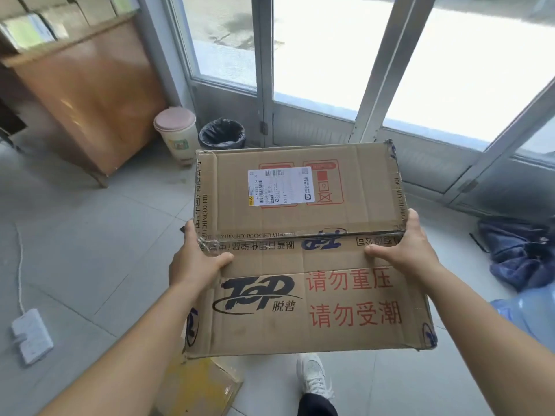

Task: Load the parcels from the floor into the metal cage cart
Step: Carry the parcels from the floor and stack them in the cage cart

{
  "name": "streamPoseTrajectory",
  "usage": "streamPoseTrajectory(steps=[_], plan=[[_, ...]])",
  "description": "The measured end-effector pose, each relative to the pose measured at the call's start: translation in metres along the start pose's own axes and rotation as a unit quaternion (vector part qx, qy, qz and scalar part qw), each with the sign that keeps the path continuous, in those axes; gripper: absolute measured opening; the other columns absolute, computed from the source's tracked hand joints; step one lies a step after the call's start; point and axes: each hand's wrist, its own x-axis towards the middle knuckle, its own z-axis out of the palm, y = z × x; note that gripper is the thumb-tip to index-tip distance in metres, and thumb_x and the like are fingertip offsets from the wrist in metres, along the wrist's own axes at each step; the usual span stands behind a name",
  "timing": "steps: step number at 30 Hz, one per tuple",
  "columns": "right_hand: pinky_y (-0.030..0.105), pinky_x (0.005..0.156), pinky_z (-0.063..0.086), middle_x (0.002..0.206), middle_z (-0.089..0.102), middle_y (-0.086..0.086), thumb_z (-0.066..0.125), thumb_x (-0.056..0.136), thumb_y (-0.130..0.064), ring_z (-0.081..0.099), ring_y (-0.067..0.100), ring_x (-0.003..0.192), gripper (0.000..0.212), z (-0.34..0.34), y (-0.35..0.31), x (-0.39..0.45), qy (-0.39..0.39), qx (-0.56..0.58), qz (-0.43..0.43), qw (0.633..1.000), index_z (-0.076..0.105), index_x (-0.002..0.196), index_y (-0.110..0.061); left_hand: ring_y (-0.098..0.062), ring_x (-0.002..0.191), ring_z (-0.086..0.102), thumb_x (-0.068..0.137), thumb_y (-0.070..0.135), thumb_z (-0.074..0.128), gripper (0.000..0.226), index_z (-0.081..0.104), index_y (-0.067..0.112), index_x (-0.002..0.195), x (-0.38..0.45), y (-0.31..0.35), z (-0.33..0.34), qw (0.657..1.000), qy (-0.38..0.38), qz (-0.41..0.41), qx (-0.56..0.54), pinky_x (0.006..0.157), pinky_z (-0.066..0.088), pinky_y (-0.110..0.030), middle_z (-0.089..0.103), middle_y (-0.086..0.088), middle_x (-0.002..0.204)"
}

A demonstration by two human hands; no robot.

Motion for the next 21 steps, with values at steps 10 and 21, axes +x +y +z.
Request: streamPoseTrajectory(steps=[10, 21], plan=[[0.044, 0.102, 0.041, 0.139, 0.043, 0.008, 0.089, 0.06, -0.04, 0.046, 0.028, 0.126, 0.11, -0.142, 0.035, -0.12, 0.137, 0.036, 0.045, 0.989, 0.021, 0.146, -0.025, -0.028, 0.104, 0.061, 0.068, 0.039, 0.082, 0.09, 0.027, 0.037, 0.139, -0.086, 0.103, -0.025, 0.985, -0.045, 0.162, -0.023, 0.09, 0.049, -0.041, 0.063, 0.006, 0.122], [0.046, 0.105, 0.04, 0.15, 0.036, 0.008, 0.086, 0.06, -0.051, 0.041, 0.029, 0.134, 0.12, -0.282, 0.119, -0.262, 0.277, 0.058, 0.112, 0.953, 0.014, 0.151, -0.022, -0.028, 0.096, 0.062, 0.07, 0.039, 0.081, 0.086, 0.031, 0.037, 0.14, -0.217, 0.222, 0.003, 0.934, -0.107, 0.34, -0.03, 0.084, 0.054, -0.043, 0.064, 0.001, 0.114]])
